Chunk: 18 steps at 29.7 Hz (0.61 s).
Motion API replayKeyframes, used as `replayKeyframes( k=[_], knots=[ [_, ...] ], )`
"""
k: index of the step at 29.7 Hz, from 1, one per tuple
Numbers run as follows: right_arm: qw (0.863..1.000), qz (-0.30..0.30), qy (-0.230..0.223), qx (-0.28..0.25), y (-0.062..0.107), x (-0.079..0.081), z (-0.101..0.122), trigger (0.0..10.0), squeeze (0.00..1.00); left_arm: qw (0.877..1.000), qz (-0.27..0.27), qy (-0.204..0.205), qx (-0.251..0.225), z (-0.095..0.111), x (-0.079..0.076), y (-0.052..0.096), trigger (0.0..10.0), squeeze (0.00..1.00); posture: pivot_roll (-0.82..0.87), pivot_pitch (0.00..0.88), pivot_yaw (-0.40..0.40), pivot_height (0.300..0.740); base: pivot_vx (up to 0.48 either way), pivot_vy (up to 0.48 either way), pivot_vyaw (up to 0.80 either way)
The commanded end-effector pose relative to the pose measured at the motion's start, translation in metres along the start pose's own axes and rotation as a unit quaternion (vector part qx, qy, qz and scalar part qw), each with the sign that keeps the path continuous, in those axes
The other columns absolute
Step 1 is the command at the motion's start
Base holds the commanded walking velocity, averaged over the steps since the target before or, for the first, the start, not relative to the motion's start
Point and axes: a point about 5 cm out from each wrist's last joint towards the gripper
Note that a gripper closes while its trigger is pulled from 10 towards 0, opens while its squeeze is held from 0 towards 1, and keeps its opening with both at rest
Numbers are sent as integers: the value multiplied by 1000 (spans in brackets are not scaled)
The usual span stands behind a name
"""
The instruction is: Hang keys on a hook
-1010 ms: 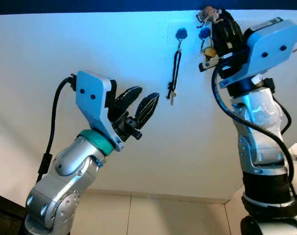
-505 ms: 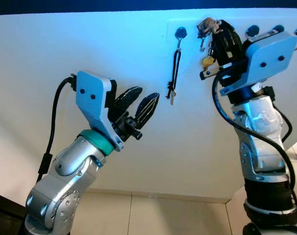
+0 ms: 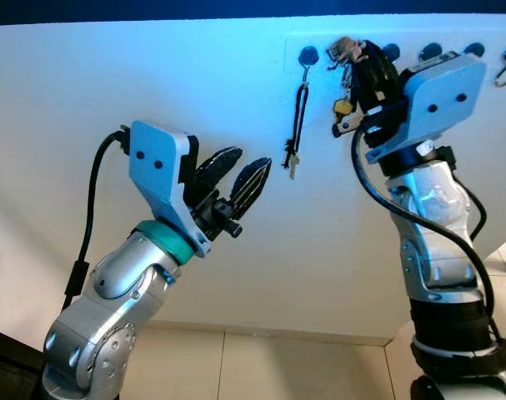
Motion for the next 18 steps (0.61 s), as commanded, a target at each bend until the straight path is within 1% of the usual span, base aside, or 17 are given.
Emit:
replayKeyframes(
  k=[1, 3, 5, 11, 18],
  knots=[
    [1000, 12, -3, -19, -4, 6, 6, 10000, 0, 1000, -2, -1, 0, 1, 0, 1, 10000, 0, -90, 46, 128, 740, 0, 0, 0],
    [1000, 12, -4, -25, -5, 5, 9, 10000, 0, 1000, -2, -1, 0, 1, 0, 1, 10000, 0, -90, 46, 128, 740, 0, 0, 0],
    [999, 12, -7, -39, -7, 4, 16, 10000, 0, 1000, -4, -1, 0, 1, -1, 0, 10000, 0, -93, 46, 129, 740, 0, 0, 0],
    [998, 14, -13, -52, -10, 4, 22, 10000, 0, 1000, -5, 0, 0, 1, -1, 0, 10000, 0, -93, 46, 129, 740, 0, 0, 0],
    [999, 19, -8, -38, -10, 6, 15, 10000, 0, 1000, -5, 0, 0, 1, -2, 0, 10000, 0, -89, 42, 124, 740, 0, 0, 0]
  ],
)
Point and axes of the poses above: a point about 5 cm out from each wrist's last joint towards the gripper, its own y axis pointing back from the gripper into the wrist, its own z axis along the axis of the wrist's last joint, x = y × z, and after that the axes turned 6 degrees about -y, right-handed
